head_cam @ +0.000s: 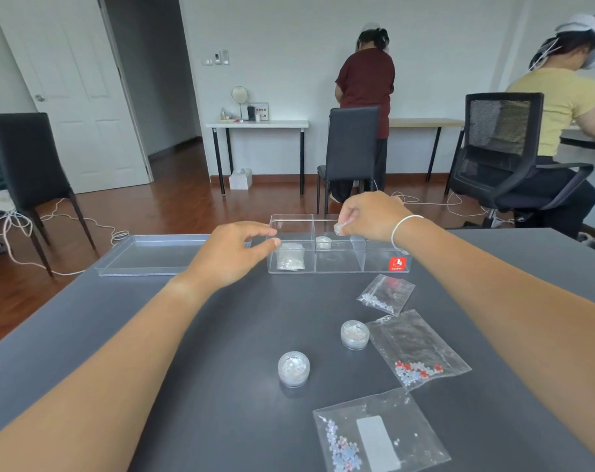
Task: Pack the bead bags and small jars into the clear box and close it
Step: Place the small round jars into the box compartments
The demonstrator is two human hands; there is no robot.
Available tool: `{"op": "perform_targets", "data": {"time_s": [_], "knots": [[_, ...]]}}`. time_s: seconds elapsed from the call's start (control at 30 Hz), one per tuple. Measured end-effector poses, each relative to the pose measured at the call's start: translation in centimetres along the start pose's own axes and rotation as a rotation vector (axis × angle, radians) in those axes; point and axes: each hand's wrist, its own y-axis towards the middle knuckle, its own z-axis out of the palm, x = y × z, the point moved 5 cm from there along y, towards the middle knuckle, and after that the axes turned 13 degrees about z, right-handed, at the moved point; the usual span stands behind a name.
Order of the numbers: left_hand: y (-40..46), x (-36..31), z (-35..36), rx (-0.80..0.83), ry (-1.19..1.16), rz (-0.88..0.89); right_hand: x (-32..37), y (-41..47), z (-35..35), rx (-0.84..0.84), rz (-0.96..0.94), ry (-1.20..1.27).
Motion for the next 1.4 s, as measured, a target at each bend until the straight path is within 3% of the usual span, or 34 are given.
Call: {"op": "perform_targets", "data": {"time_s": [0.23,0.53,0.7,0.9,1.1,1.4], "knots": [[0.0,0.2,0.0,0.0,-0.013,0.0,1.2,1.3,1.2,-0.008,-0.045,-0.294],[0.1,0.5,0.1,-0.008,-0.031,-0.014,1.2,2.1,1.7,0.026,-0.045,-0.453],[0.0,0.7,0.2,0.002,-0.052,-0.028,1.3,1.3,0.8,-0.029,-0.079,-0.334],[0.0,0.6,0.1,0.006,-0.056,-0.034,1.0,-4.9,-1.5,-0.11,-0.206,0.136],[0.0,0.3,0.1,-0.002,-0.036,-0.035,-0.9,-11.2,0.1,0.134,-0.253,0.321],[-0.5,-0.4,-0.2,-0.004,-0.016,-0.045,-1.1,-12.7,1.5,0.301,-0.291,0.271]]}}
